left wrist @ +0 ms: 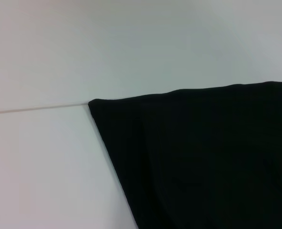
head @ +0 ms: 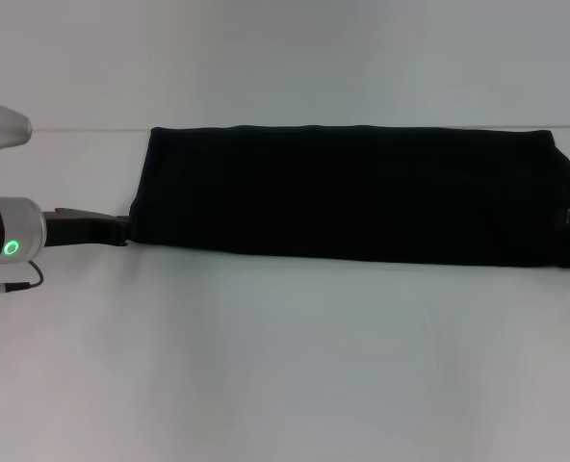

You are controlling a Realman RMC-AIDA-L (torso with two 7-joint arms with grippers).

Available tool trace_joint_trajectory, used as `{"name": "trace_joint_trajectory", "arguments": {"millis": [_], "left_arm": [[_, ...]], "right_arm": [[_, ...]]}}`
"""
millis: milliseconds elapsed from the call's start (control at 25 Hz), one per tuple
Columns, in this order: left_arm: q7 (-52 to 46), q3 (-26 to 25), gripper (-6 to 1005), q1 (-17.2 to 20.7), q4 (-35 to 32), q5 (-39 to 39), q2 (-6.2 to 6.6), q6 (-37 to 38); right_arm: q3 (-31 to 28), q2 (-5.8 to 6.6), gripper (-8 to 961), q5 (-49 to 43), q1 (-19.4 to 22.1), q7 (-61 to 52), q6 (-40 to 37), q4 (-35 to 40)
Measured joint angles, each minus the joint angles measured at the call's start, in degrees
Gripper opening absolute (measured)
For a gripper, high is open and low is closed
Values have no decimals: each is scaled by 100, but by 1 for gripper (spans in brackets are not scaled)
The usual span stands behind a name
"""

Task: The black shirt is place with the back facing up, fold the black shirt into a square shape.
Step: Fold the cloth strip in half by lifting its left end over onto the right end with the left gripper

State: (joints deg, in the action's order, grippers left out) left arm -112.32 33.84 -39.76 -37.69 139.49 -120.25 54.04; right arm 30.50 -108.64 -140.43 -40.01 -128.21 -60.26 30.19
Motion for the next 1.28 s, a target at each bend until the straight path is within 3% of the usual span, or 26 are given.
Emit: {"name": "trace_joint_trajectory", "arguments": {"millis": [240, 440, 680, 880, 1280], "left_arm": [[0, 8, -1, -7, 5, 16, 2, -4], [0, 8, -1, -7, 7, 16, 2, -8], [0, -12, -2, 11, -9, 16, 7, 13], [0, -19, -2, 27, -37, 22, 13, 73], [0, -48, -2, 84, -264, 467, 61, 557]], "right_arm": [[0, -36, 570, 16, -88, 42, 252, -22], [-17, -49, 314, 25, -119, 101, 372, -55], [-42, -34, 105, 26, -50, 73, 371, -38], [-54, 31, 10, 26, 44, 64, 341, -51], [-21, 89, 38, 3, 9, 98, 377, -65]]}}
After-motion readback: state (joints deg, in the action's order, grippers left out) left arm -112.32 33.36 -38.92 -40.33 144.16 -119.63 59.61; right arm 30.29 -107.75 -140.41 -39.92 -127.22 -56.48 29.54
